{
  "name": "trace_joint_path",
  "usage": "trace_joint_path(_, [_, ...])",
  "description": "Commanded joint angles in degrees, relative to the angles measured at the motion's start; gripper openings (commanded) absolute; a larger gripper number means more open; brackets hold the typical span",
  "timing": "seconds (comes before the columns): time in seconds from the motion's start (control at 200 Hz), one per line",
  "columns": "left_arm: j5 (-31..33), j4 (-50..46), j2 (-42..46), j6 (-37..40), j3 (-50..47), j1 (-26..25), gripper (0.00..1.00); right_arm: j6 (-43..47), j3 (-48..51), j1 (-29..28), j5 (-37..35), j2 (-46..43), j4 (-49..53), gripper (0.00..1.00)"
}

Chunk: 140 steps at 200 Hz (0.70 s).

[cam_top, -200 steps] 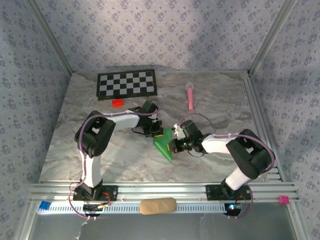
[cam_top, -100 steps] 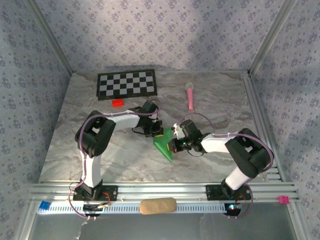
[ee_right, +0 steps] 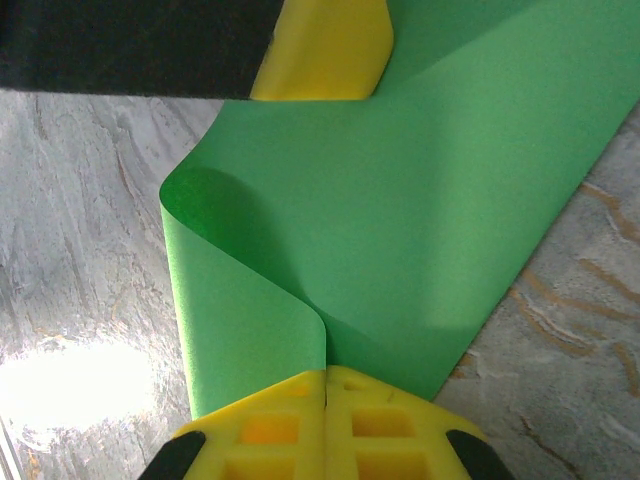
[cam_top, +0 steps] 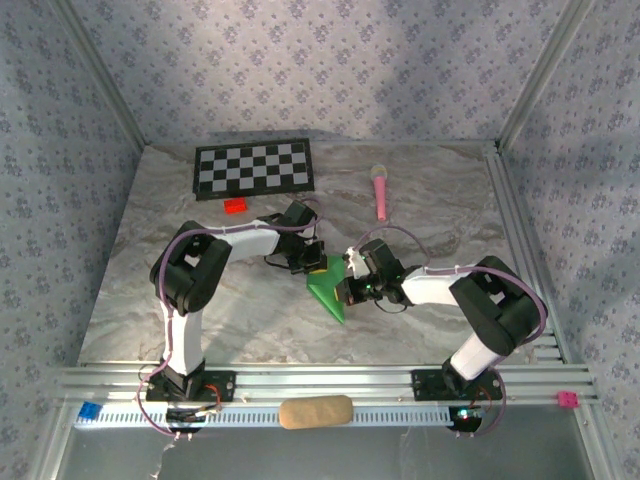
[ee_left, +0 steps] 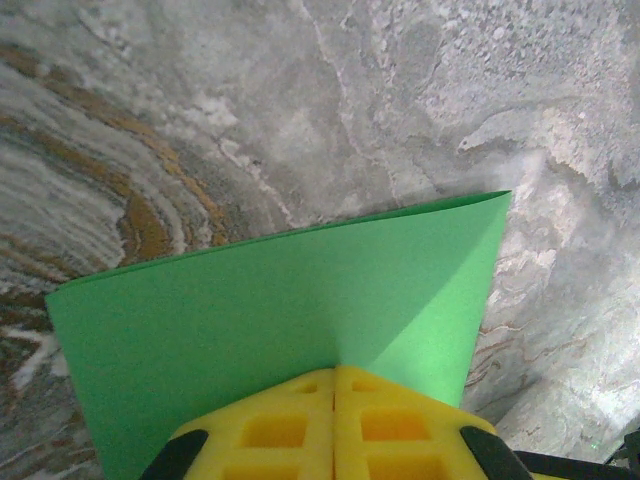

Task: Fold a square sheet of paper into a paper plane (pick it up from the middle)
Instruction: Third fold the triangle at the center of the table.

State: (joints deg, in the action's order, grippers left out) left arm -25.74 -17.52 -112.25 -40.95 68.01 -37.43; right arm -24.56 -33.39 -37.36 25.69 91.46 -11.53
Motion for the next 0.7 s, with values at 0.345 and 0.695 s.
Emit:
trace_joint_path(0.345, [2.1,-4.8,1.6,1.4,4.3,-0.5,0.19,0.6,0.4,0.0,-2.7,1.0,3.3,0.0])
trace_joint_path(0.695, [2.3,6.2,17.9,-6.5,-10.1,-0.5,0.09,0.3,0.6,-0.2,-3.3,1.1,3.3,0.0])
